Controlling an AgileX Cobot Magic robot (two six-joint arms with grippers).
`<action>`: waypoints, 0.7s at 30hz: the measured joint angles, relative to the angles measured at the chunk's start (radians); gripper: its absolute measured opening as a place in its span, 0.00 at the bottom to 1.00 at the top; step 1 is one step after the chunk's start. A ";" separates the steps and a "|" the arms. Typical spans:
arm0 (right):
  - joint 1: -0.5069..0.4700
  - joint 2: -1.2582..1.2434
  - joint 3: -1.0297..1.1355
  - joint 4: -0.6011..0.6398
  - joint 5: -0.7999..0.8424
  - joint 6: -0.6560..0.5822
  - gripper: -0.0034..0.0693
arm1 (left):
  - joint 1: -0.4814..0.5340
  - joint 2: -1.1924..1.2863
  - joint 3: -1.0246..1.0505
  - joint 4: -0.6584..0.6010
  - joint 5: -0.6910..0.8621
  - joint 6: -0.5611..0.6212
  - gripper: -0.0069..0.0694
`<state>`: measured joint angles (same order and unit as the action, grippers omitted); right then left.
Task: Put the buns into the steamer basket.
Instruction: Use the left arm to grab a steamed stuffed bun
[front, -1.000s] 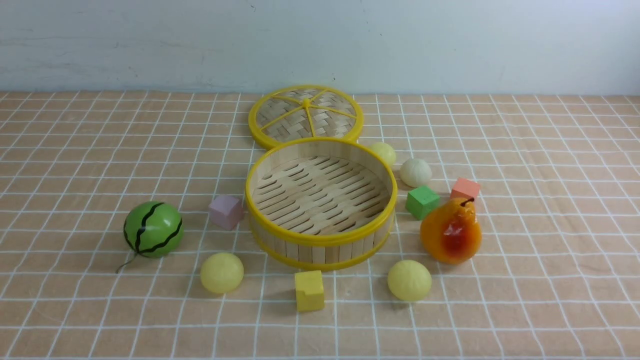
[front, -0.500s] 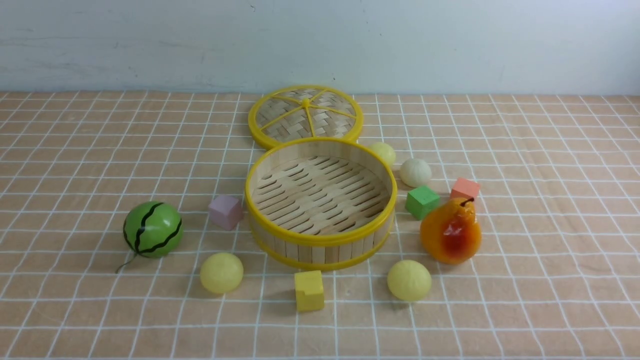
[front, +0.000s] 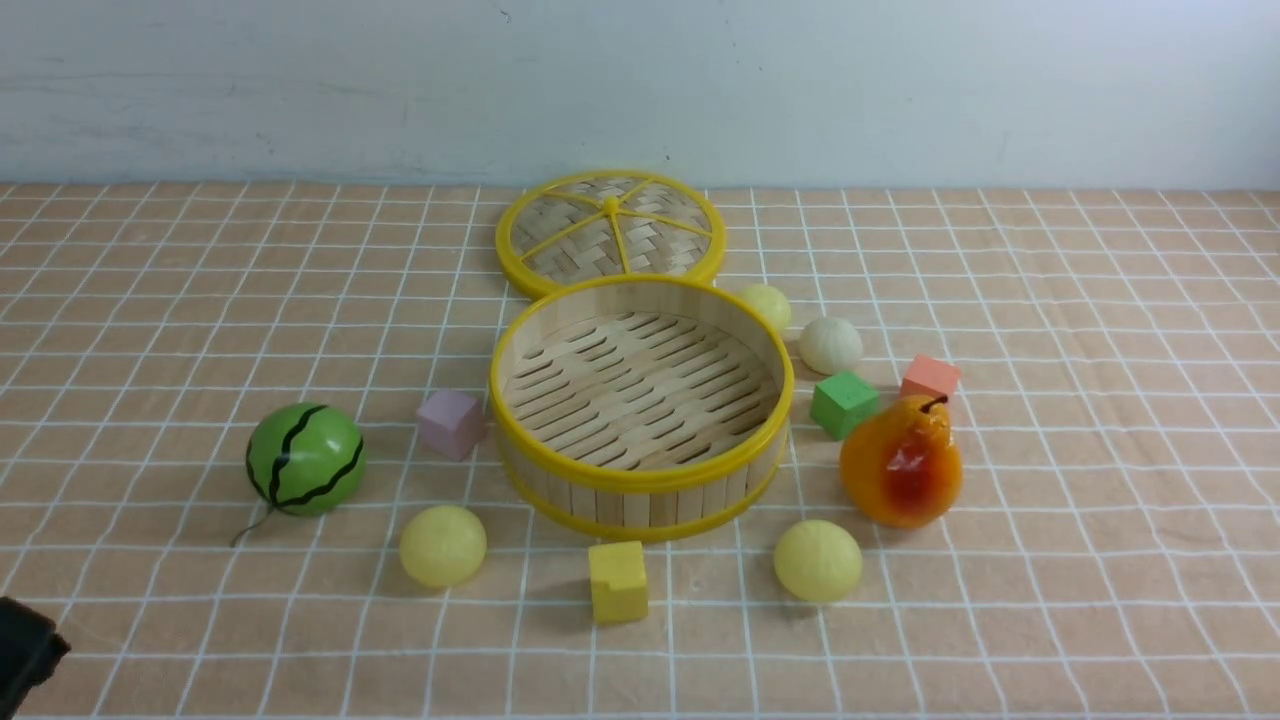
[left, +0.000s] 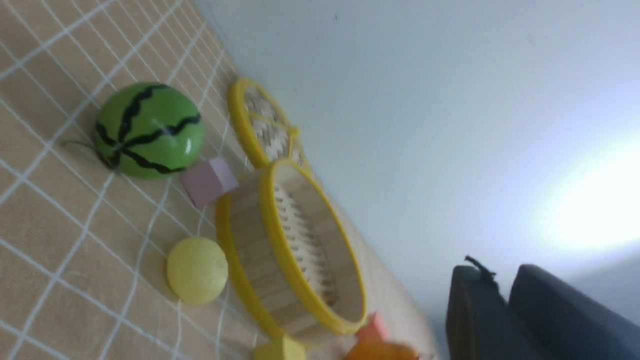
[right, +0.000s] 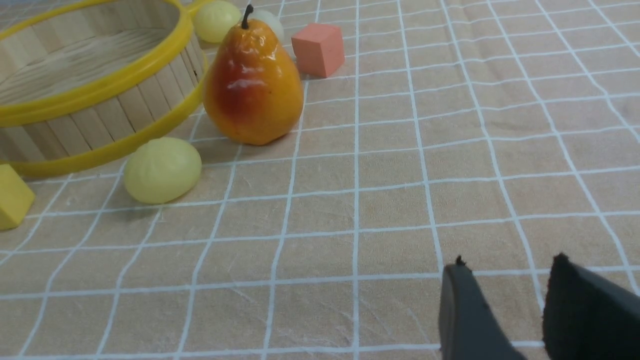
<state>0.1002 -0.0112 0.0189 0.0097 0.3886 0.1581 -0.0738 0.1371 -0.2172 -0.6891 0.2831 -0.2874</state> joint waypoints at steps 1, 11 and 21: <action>0.000 0.000 0.000 0.000 0.000 0.000 0.38 | 0.000 0.061 -0.051 0.028 0.061 0.039 0.12; 0.000 0.000 0.000 0.000 0.000 0.000 0.38 | 0.000 0.816 -0.573 0.299 0.628 0.281 0.07; 0.000 0.000 0.000 0.000 0.000 0.000 0.38 | -0.272 1.299 -0.842 0.457 0.582 0.299 0.07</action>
<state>0.1002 -0.0112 0.0189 0.0097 0.3886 0.1581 -0.3457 1.4362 -1.0595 -0.2324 0.8652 0.0117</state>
